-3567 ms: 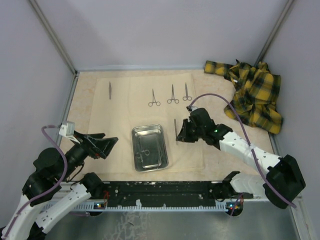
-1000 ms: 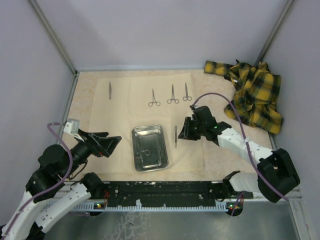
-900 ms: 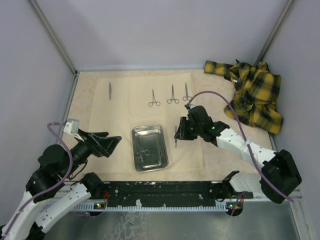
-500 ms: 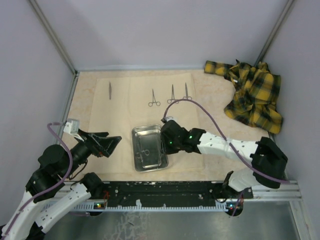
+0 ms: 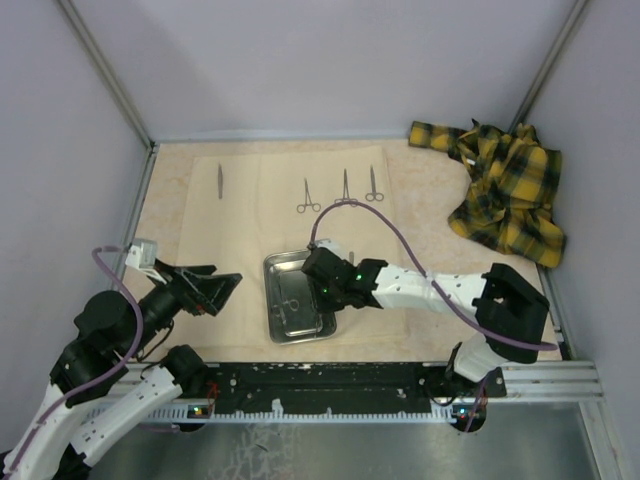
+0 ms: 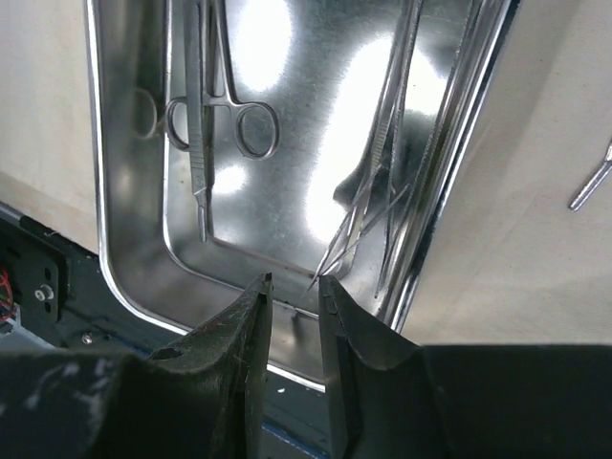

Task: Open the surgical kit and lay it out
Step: Pick up the medical item from the container.

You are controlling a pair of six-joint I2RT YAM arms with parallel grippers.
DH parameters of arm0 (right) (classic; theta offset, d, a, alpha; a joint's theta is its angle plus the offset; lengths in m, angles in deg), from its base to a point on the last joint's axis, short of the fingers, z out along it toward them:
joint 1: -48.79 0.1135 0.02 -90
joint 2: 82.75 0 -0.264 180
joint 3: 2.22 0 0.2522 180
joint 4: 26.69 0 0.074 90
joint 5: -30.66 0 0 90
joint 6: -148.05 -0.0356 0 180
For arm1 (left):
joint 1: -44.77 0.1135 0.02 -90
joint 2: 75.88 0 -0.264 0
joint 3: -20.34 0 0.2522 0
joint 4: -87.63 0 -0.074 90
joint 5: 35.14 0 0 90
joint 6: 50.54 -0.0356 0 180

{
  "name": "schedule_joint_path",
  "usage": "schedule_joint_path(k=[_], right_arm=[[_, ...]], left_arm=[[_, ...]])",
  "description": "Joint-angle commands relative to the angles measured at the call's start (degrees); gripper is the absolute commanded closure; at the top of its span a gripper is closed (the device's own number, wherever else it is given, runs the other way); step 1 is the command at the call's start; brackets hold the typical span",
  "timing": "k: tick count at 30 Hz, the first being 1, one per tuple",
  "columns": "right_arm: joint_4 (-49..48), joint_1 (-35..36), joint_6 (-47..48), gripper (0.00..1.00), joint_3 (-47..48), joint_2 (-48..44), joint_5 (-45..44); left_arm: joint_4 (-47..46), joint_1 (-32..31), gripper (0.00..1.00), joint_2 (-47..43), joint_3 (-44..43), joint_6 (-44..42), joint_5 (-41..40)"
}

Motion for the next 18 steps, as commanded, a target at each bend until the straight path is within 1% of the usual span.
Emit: schedule_joint_path(k=[1, 3, 5, 7, 10, 12, 14, 18], right_arm=[[-4.6, 0.6, 0.6, 0.73, 3.8, -0.3, -1.5], [-5.4, 0.6, 2.1, 0.73, 5.4, 0.9, -1.1], [-5.9, 0.6, 4.1, 0.73, 7.4, 3.1, -0.2], [-6.1, 0.6, 5.9, 0.73, 9.7, 5.5, 0.7], [-4.8, 0.4, 8.8, 0.73, 14.3, 10.6, -0.1], [-3.9, 0.4, 10.5, 0.73, 17.8, 13.1, -0.6], [-2.8, 0.2, 11.5, 0.73, 20.9, 15.6, -0.6], [-2.4, 0.0, 12.5, 0.73, 25.3, 18.7, 0.5]], left_arm=[[1.6, -0.2, 0.0, 1.4, -2.0, 1.0, -1.2], [1.8, -0.2, 0.0, 3.5, -1.6, 2.8, -1.3], [0.8, -0.2, 0.01, 5.6, -0.3, 6.4, 1.3], [-1.9, -0.2, 0.0, 7.3, 1.8, 10.2, 8.6], [-5.5, -0.2, 0.0, 9.4, 6.7, 15.6, 14.3], [-6.2, -0.2, 0.0, 10.0, 8.7, 18.0, 15.7], [-6.3, -0.2, 0.0, 9.6, 9.0, 18.9, 16.5], [-1.5, -0.2, 0.0, 7.6, 6.2, 20.3, 14.9]])
